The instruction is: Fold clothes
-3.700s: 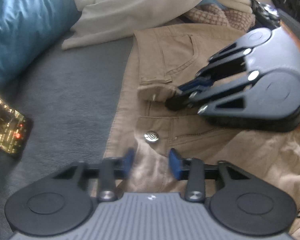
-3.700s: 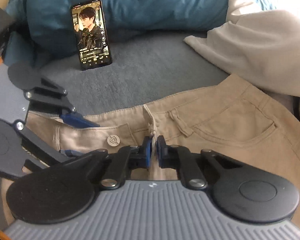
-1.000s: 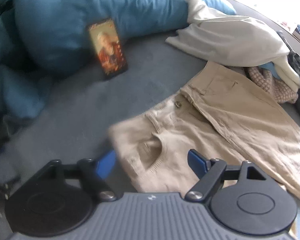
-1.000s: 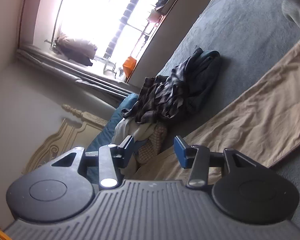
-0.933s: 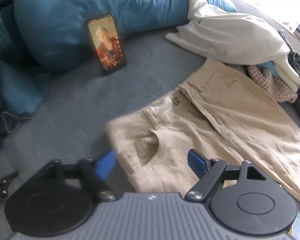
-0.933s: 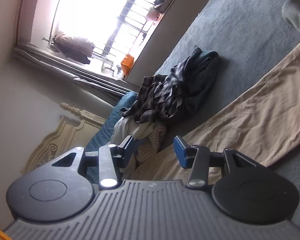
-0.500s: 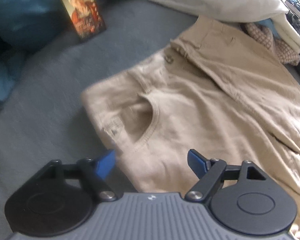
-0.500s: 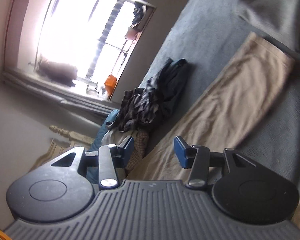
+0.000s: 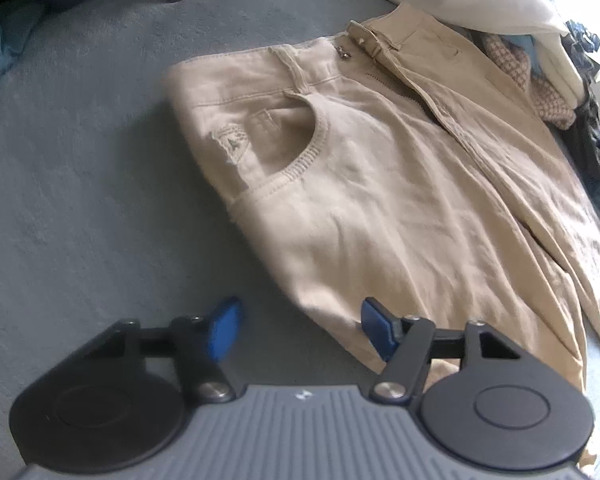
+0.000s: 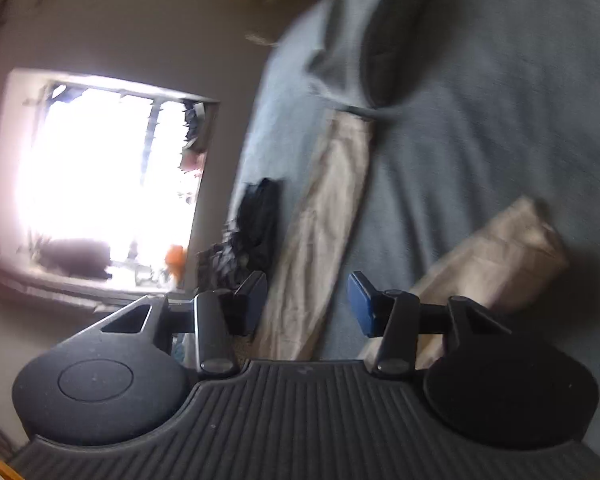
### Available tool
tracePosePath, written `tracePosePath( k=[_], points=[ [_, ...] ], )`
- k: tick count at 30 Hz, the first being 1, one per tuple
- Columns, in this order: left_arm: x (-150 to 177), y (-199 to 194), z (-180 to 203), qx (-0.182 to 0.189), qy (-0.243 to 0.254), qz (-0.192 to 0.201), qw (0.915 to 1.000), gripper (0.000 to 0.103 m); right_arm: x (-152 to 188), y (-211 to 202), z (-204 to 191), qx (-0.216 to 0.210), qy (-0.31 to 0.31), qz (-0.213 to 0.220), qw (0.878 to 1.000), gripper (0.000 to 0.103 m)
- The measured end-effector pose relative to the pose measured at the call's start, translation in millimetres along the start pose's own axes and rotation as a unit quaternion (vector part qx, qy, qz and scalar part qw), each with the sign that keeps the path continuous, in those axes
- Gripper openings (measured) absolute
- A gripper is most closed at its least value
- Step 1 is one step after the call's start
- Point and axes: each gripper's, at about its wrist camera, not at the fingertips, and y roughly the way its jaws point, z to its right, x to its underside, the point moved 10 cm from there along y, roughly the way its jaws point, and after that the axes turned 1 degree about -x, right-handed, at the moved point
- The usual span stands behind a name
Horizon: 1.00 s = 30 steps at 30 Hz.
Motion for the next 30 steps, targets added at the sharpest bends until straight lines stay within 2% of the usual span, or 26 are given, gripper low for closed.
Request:
tracePosePath(
  k=[3, 7, 10, 11, 12, 15, 17, 18, 21, 24, 28, 30],
  points=[
    [-3.2, 0.1, 1.1, 0.014, -0.009, 0.008, 0.9998, 0.061, 13.4, -9.2, 48.2, 0.059, 0.062, -0.009, 0.996, 0.046],
    [-6.6, -0.5, 1.4, 0.03, -0.03, 0.002, 0.9991, 0.054, 36.5, -4.5, 86.6, 0.1, 0.115, -0.015, 0.988, 0.046],
    [-8.3, 1.5, 3.3, 0.03, -0.025, -0.004, 0.9992, 0.044, 45.6, 6.0, 98.0, 0.131, 0.125, -0.016, 0.983, 0.046],
    [-7.8, 3.9, 3.8, 0.026, -0.02, -0.011, 0.9994, 0.035, 47.7, 9.3, 100.4, 0.144, 0.123, -0.017, 0.982, 0.046],
    [-7.2, 6.2, 4.0, 0.023, -0.016, -0.017, 0.9995, 0.031, 47.5, 11.3, 101.6, 0.158, 0.114, -0.012, 0.981, 0.046],
    [-7.2, 10.6, 4.8, 0.021, -0.011, -0.023, 0.9995, 0.03, 34.1, 12.7, 98.7, 0.175, 0.094, 0.02, 0.98, 0.046],
    [-7.2, 12.4, 5.6, 0.019, -0.008, -0.025, 0.9995, 0.03, 21.0, 12.2, 88.7, 0.19, 0.057, 0.032, 0.98, 0.046],
    [-7.8, 12.9, 5.7, 0.017, -0.005, -0.024, 0.9995, 0.03, 17.9, 16.4, 82.1, 0.2, 0.036, 0.027, 0.979, 0.046],
    [-7.2, 14.0, 4.8, 0.014, 0.009, -0.023, 0.9996, 0.03, 24.6, 39.1, 64.7, 0.214, -0.007, -0.03, 0.976, 0.046],
    [-6.6, 14.4, 5.2, 0.013, 0.015, -0.024, 0.9995, 0.03, 41.4, 64.1, 58.4, 0.24, -0.046, -0.083, 0.966, 0.046],
    [-6.1, 15.5, 4.8, 0.014, 0.019, -0.025, 0.9994, 0.031, 48.9, 89.4, 74.8, 0.299, -0.084, -0.1, 0.945, 0.046],
    [-5.5, 14.8, 4.3, 0.016, 0.021, -0.024, 0.9994, 0.031, 46.3, 96.4, 83.3, 0.314, -0.089, -0.096, 0.94, 0.043]
  ],
)
